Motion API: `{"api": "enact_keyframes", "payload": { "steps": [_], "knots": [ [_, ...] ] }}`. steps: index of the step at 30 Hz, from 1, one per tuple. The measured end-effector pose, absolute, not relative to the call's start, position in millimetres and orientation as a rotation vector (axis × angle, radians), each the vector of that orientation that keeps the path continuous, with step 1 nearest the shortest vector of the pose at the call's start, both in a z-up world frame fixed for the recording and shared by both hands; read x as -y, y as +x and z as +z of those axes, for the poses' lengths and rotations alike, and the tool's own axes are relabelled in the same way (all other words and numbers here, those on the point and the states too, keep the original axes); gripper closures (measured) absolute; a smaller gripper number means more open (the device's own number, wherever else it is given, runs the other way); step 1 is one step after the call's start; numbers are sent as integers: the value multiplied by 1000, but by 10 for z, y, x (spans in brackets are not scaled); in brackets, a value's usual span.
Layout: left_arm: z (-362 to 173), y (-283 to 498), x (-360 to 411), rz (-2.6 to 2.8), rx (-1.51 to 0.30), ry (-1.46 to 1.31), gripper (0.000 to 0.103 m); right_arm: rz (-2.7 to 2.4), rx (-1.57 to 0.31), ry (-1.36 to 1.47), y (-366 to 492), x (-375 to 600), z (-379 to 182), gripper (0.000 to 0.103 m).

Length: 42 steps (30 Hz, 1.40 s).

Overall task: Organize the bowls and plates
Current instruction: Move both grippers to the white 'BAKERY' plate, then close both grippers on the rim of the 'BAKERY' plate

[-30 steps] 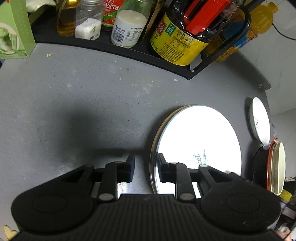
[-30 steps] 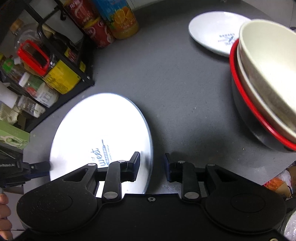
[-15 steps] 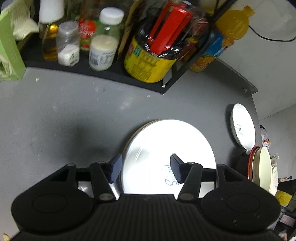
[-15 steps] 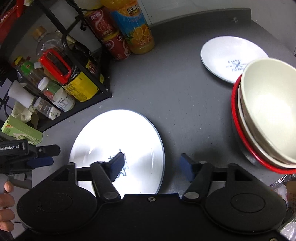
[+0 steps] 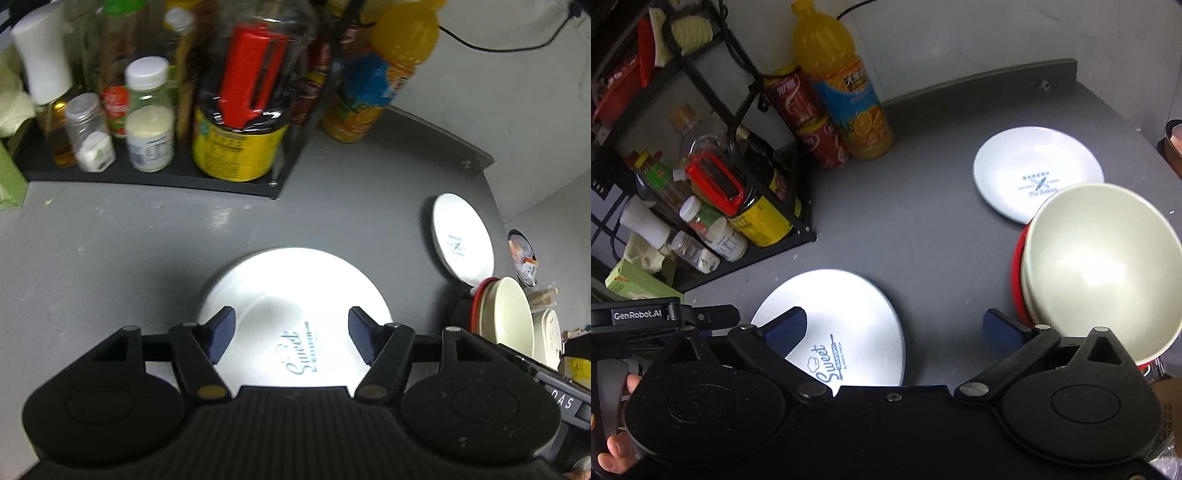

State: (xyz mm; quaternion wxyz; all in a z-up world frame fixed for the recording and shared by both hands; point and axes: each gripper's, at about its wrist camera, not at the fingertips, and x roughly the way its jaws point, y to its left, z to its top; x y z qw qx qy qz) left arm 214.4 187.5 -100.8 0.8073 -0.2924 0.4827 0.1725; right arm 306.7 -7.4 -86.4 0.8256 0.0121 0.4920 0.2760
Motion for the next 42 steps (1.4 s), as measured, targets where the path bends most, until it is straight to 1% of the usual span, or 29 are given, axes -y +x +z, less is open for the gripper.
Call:
{"api": "enact_keyframes", "payload": {
  "steps": [1,2,4,5,6,8,20,23,27,34,42],
  "knots": [
    [-981,2180,-1840,365,-1032,-613,37,580,-1040,26,3087,100,-842,0],
    [-958,2220,-1809,355,-1031,-607,34,577,-1033,23,3107,125,-817,0],
    [-925,2301,-1756,329,-1028,-607,25,577,-1020,22,3142,177,-764,0],
    [-905,2352,-1730,321,-1030,-608,17,578,-1014,21,3156,197,-734,0],
    [-878,2398,-1701,320,-1033,-605,12,581,-1009,23,3180,224,-703,0],
    [-801,2497,-1631,321,-1027,-580,10,588,-999,27,3226,269,-653,0],
    [-498,3033,-1281,278,-985,-539,6,582,-953,47,3634,615,-414,0],
    [-461,3168,-1197,276,-978,-532,2,575,-940,49,3770,717,-352,0],
    [-426,3354,-1094,273,-971,-526,2,557,-916,48,3939,836,-276,0],
    [-419,3637,-944,262,-970,-533,2,544,-909,39,4209,1004,-253,0],
    [-542,3900,-824,281,-982,-554,2,543,-923,37,4500,1126,-316,0]
  ]
}}
